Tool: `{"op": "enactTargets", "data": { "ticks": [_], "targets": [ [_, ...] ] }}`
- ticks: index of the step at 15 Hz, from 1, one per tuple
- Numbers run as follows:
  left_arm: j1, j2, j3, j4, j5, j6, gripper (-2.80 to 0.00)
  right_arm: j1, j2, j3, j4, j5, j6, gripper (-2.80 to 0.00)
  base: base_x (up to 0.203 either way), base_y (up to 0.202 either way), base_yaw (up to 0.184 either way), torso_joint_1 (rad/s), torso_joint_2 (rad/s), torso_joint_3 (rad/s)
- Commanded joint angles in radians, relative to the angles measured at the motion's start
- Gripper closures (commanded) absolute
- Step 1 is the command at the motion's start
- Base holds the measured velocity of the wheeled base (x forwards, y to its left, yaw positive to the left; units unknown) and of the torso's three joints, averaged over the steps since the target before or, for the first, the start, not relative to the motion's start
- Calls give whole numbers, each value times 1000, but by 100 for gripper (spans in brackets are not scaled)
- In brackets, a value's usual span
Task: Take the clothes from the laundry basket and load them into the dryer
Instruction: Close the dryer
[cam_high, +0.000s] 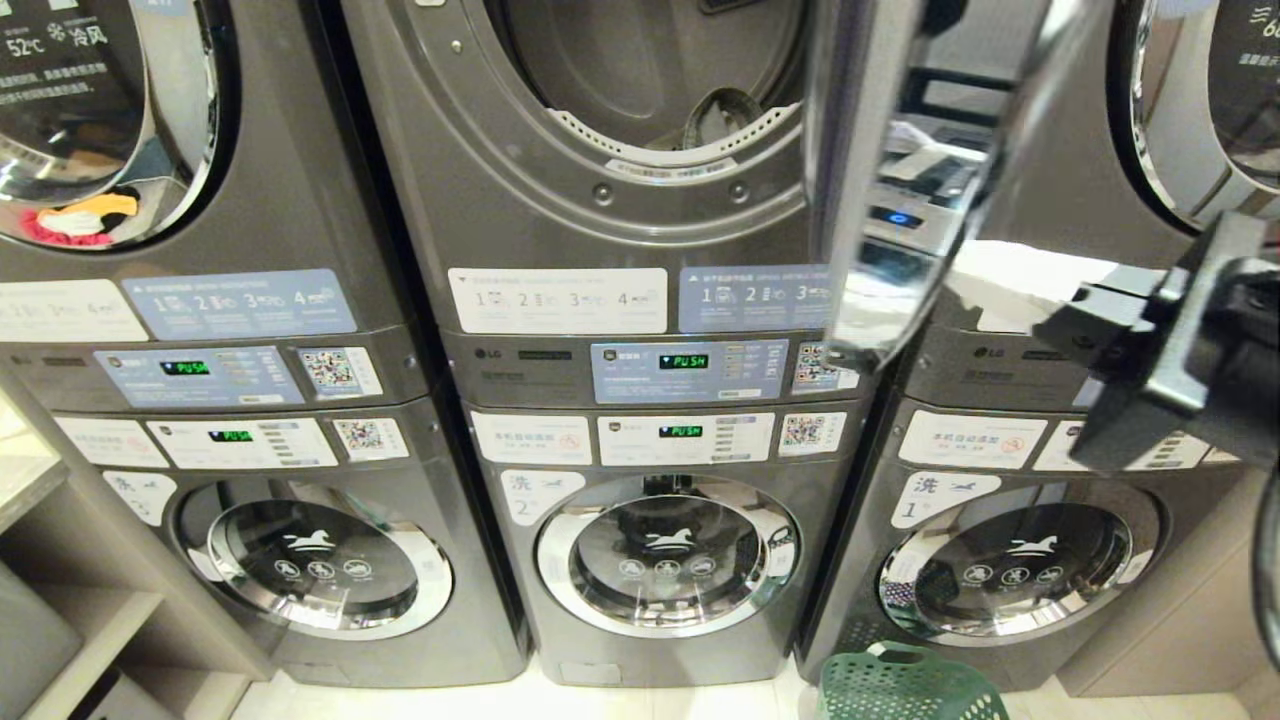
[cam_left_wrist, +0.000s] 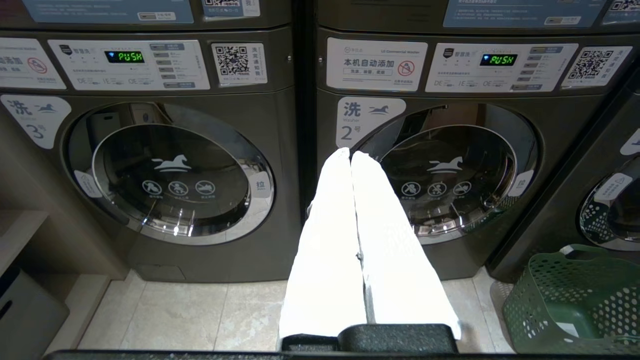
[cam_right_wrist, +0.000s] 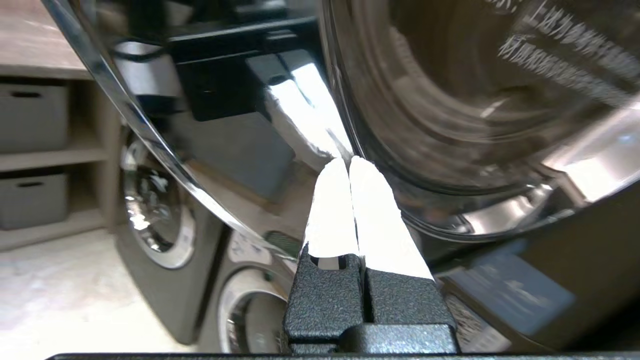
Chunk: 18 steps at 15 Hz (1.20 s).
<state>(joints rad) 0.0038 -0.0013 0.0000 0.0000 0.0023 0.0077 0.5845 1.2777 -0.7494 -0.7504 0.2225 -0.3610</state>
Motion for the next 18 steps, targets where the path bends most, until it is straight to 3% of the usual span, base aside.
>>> {"op": "enactTargets", "data": {
  "ticks": [1,5,9,12,15,18],
  "targets": [
    [1,1,2,0,0,0,0,32,170,-53,-43,-3,19,0,0,0,0,0,0,0],
    [1,1,2,0,-1,0,0,99,490,-331,-149,-60,120,0,0,0,0,0,0,0],
    [1,1,2,0,1,0,0,155,810,-641,-173,-125,154,0,0,0,0,0,0,0],
    [1,1,2,0,1,0,0,193,920,-892,-198,-288,156,0,0,0,0,0,0,0],
    [1,1,2,0,1,0,0,209,829,-901,-213,-453,157,0,0,0,0,0,0,0],
    [1,1,2,0,0,0,0,203,687,-774,-226,-545,158,0,0,0,0,0,0,0]
  ]
}}
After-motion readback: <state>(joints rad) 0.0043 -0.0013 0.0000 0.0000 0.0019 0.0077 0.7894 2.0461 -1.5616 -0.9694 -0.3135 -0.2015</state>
